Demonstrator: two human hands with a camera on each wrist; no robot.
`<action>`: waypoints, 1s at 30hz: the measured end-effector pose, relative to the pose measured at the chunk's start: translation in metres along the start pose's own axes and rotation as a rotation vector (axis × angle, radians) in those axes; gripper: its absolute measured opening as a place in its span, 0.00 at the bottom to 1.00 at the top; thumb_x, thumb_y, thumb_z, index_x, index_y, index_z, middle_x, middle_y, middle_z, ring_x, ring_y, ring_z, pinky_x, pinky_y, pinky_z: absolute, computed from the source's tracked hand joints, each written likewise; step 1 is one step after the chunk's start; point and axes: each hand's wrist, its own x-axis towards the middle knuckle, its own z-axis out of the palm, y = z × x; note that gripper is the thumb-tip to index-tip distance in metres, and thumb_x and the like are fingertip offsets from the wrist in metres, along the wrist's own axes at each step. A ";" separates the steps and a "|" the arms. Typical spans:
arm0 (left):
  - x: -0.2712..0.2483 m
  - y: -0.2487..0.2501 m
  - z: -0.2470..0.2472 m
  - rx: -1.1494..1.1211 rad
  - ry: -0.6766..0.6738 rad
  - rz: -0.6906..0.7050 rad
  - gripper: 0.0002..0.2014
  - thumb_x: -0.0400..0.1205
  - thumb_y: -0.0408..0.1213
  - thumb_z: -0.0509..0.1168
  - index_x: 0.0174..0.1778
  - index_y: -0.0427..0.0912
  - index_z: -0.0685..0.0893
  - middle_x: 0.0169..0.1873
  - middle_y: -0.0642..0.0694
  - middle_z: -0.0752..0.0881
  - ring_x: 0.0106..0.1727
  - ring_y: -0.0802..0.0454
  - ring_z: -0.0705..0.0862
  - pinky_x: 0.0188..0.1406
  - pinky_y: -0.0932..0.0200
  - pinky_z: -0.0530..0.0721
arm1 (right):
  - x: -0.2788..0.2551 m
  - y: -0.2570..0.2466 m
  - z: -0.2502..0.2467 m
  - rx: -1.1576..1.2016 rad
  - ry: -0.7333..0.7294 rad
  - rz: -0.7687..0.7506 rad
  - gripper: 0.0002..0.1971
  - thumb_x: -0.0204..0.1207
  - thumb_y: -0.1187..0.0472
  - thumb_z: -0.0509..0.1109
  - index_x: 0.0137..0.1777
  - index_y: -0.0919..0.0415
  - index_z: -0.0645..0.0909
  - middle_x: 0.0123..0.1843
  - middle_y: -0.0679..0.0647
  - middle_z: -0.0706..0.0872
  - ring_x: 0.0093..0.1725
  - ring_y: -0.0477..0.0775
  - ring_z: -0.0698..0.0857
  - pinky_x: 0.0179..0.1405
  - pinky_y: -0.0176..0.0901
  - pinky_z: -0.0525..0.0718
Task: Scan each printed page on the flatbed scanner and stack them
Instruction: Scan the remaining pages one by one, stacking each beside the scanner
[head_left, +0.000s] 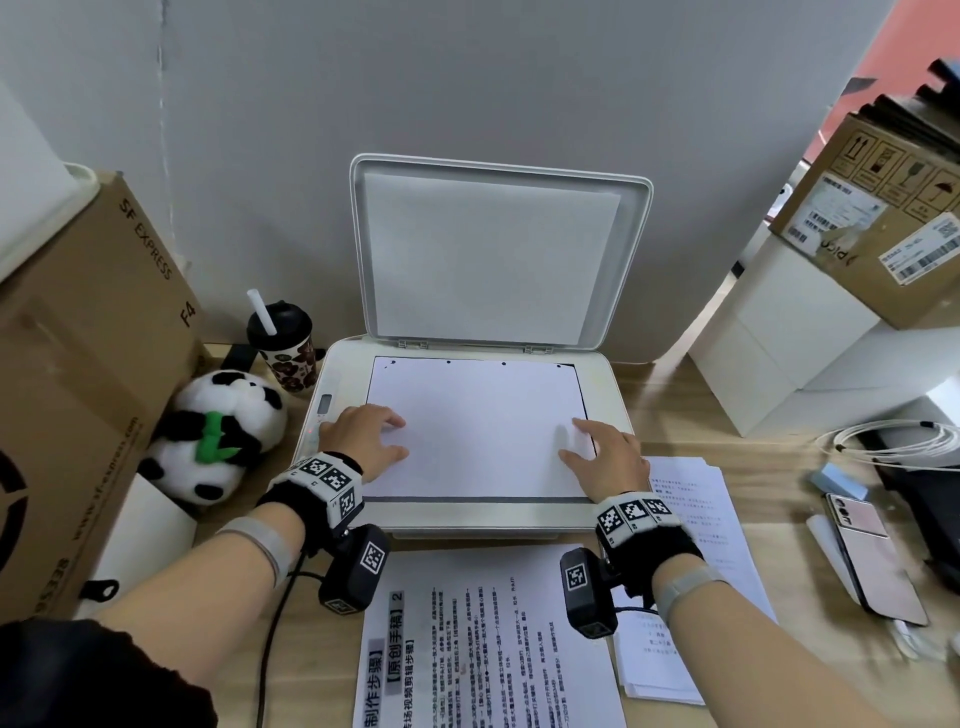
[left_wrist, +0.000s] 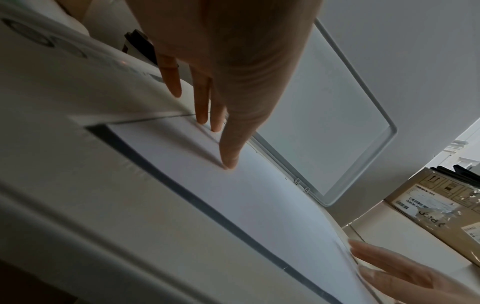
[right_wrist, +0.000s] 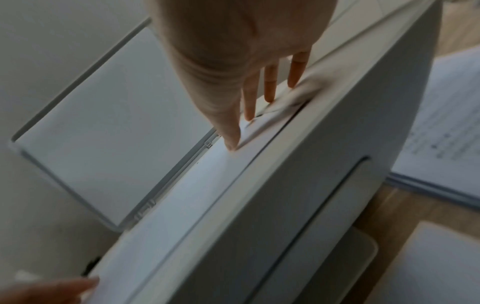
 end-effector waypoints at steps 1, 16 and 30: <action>0.003 0.000 -0.002 -0.021 0.039 0.004 0.14 0.77 0.47 0.70 0.58 0.54 0.83 0.66 0.52 0.80 0.70 0.49 0.74 0.68 0.49 0.69 | 0.002 0.001 0.000 0.140 0.037 0.059 0.22 0.75 0.53 0.71 0.69 0.41 0.76 0.72 0.50 0.75 0.71 0.56 0.73 0.71 0.49 0.68; 0.119 0.033 -0.112 -0.951 0.152 -0.269 0.38 0.79 0.25 0.60 0.82 0.52 0.51 0.35 0.45 0.82 0.29 0.55 0.76 0.22 0.63 0.68 | 0.041 0.017 -0.017 0.898 0.358 0.311 0.17 0.75 0.75 0.59 0.57 0.61 0.82 0.39 0.47 0.83 0.38 0.47 0.78 0.42 0.34 0.75; 0.074 0.038 -0.127 -1.272 0.415 -0.300 0.11 0.82 0.33 0.49 0.44 0.36 0.77 0.30 0.41 0.84 0.10 0.61 0.75 0.08 0.72 0.66 | 0.029 -0.001 -0.034 1.146 0.413 0.308 0.15 0.80 0.71 0.58 0.40 0.51 0.78 0.34 0.49 0.84 0.35 0.44 0.81 0.36 0.32 0.77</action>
